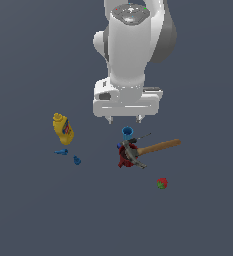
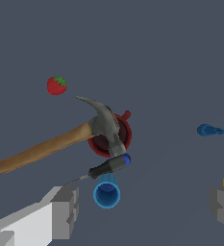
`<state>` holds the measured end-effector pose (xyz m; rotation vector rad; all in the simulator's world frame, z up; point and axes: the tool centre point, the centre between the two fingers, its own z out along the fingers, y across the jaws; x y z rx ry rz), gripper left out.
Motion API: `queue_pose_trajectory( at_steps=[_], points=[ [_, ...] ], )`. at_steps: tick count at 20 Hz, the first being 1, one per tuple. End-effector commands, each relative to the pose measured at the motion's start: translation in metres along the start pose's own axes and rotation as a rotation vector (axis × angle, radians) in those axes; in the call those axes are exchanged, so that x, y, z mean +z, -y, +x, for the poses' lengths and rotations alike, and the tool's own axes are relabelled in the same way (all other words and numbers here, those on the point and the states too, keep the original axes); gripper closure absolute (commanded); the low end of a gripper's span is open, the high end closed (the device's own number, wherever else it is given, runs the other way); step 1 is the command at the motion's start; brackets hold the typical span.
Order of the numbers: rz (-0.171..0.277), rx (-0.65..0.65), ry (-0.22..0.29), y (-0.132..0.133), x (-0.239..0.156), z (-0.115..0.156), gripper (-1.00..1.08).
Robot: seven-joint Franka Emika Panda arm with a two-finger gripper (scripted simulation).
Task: Pick up a designated object from a clutter of objects.
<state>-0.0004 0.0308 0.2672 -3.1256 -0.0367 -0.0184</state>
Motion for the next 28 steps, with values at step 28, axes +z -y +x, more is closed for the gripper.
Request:
queue_pose_trajectory(
  at_steps=[28],
  points=[
    [-0.016,0.049,0.011,0.031,0.175,-0.110,-0.92]
  ],
)
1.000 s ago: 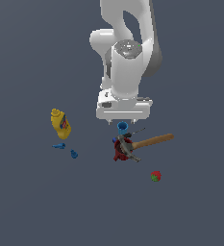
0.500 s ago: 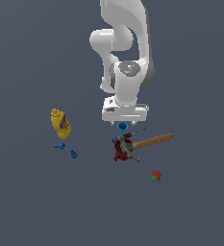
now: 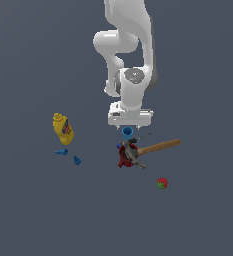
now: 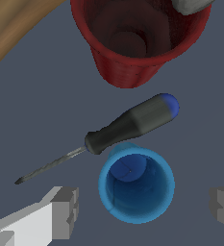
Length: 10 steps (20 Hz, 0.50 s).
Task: Pick up a designated object from a clutter of objects.
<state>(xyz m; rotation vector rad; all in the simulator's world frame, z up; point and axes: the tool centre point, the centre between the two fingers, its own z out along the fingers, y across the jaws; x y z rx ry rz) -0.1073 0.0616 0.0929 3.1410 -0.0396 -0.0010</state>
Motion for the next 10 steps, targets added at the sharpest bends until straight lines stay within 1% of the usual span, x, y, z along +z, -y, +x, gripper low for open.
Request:
queue_pose_trajectory(
  at_steps=[1,6,10],
  points=[
    [0.000,0.001,-0.001,0.000,0.002,-0.003,-0.92],
    [0.000,0.001,0.000,0.000,0.004,-0.002,-0.92],
    [0.000,0.001,0.000,0.000,0.014,-0.003,-0.92]
  ],
)
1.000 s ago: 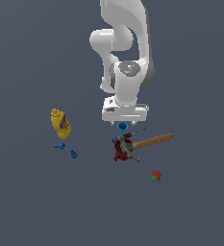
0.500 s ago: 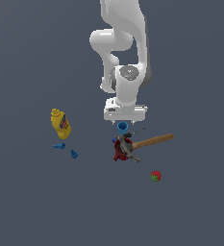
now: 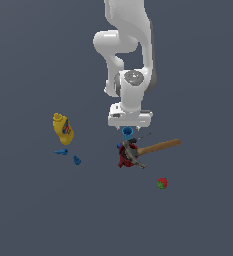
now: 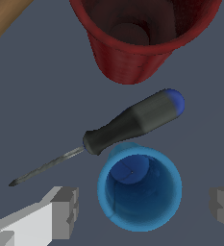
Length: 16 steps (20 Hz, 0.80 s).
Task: Pick up a designated object from a clutter of objects.
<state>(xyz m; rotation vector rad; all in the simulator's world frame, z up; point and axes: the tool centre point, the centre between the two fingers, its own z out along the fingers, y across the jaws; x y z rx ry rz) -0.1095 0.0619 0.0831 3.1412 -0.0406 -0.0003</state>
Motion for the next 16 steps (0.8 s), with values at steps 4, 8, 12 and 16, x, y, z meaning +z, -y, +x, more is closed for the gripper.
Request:
queue_pose_trajectory(
  at_steps=[4,8,12,16],
  points=[
    [0.000,0.000,0.000,0.000,0.021,-0.001,-0.92],
    [0.000,0.000,0.000,0.000,0.034,-0.001,-0.92],
    [0.000,0.000,0.000,0.000,0.039,-0.001,-0.92],
    [0.000,0.000,0.000,0.000,0.040,-0.001,1.08]
  ],
)
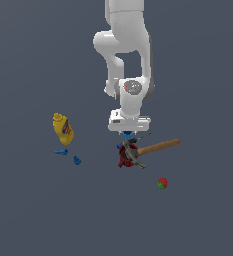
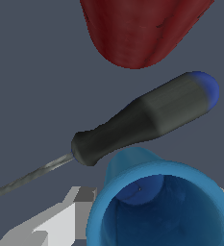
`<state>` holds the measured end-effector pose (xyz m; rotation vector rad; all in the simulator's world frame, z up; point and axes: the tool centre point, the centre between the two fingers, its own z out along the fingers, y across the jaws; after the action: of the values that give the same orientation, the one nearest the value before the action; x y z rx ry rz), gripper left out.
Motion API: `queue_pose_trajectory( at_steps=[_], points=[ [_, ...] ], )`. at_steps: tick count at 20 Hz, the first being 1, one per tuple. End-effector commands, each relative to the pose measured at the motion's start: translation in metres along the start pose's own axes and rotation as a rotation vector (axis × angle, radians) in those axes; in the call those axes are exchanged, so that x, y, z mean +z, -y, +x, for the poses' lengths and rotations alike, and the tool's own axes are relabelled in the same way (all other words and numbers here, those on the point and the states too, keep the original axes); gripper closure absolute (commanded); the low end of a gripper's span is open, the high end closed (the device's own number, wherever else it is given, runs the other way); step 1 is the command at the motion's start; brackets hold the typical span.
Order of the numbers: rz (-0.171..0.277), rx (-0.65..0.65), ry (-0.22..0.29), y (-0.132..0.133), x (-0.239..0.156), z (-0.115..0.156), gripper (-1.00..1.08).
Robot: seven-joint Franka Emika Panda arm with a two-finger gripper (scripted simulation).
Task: Pick up a designated object from a clutter of objects.
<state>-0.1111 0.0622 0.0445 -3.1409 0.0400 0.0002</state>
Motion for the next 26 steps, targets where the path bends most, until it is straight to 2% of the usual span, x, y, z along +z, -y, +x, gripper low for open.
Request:
queue_pose_trajectory(
  at_steps=[1,14,26],
  points=[
    [0.000,0.000,0.000,0.000,0.001,0.000,1.08],
    [0.000,0.000,-0.001,-0.006,-0.008,0.002,1.08],
    [0.002,0.000,-0.001,-0.048,-0.071,0.016,1.08]
  ],
)
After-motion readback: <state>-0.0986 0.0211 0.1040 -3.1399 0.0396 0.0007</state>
